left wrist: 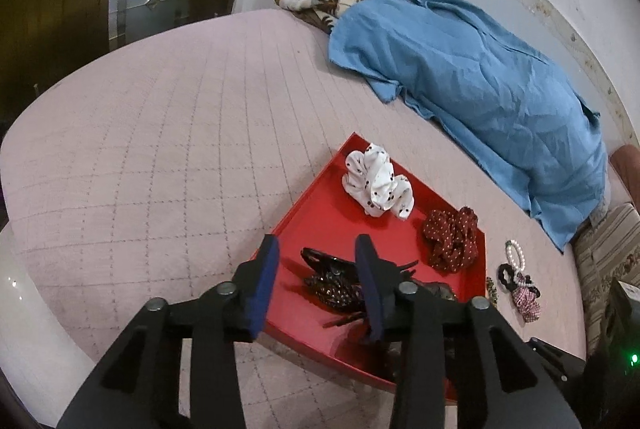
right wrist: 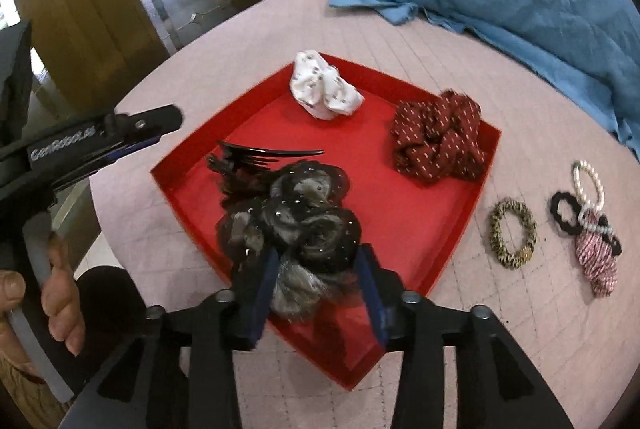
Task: Organize jewelry
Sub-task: 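Carry claw clips and grey scrunchie into the red tray and release both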
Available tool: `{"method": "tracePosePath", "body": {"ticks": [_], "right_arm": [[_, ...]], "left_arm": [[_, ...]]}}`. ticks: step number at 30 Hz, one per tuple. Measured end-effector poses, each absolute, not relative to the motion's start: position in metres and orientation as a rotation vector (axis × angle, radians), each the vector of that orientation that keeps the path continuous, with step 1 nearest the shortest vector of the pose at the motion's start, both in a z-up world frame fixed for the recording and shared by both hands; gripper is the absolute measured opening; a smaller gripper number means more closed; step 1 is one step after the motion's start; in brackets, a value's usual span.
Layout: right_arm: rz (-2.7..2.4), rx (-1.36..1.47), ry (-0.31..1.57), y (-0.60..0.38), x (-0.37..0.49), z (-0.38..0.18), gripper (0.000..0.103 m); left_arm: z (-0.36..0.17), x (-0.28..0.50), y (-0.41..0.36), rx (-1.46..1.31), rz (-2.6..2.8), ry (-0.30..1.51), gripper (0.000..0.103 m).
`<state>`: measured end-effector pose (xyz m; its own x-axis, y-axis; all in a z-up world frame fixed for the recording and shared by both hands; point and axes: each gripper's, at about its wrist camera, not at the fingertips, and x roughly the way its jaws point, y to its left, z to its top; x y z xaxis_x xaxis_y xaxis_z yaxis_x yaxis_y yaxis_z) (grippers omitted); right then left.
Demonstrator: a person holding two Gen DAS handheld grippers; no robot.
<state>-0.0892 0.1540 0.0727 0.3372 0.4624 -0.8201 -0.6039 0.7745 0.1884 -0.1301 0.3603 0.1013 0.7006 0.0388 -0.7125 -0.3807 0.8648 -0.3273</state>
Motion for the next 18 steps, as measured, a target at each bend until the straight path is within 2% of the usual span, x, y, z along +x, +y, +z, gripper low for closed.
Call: {"method": "tracePosePath", "body": {"ticks": [2,4,7,18], "right_arm": [[0.704,-0.185,0.983,0.156,-0.095,0.078,0.059],[0.709,-0.197,0.959,0.156,-0.101,0.083,0.061],[0.715,-0.190,0.936,0.149,-0.107,0.091,0.064],[0.590,-0.078,0.899,0.054,-0.117,0.104,0.071]], "left_arm": [[0.105,-0.131,0.358,-0.474,0.247,0.761,0.043],[0.109,-0.134,0.356,-0.462,0.255,0.752,0.048],[0.117,-0.138,0.351,-0.439,0.268,0.742,0.053],[0.135,-0.142,0.318,-0.365,0.254,0.737,0.062]]}}
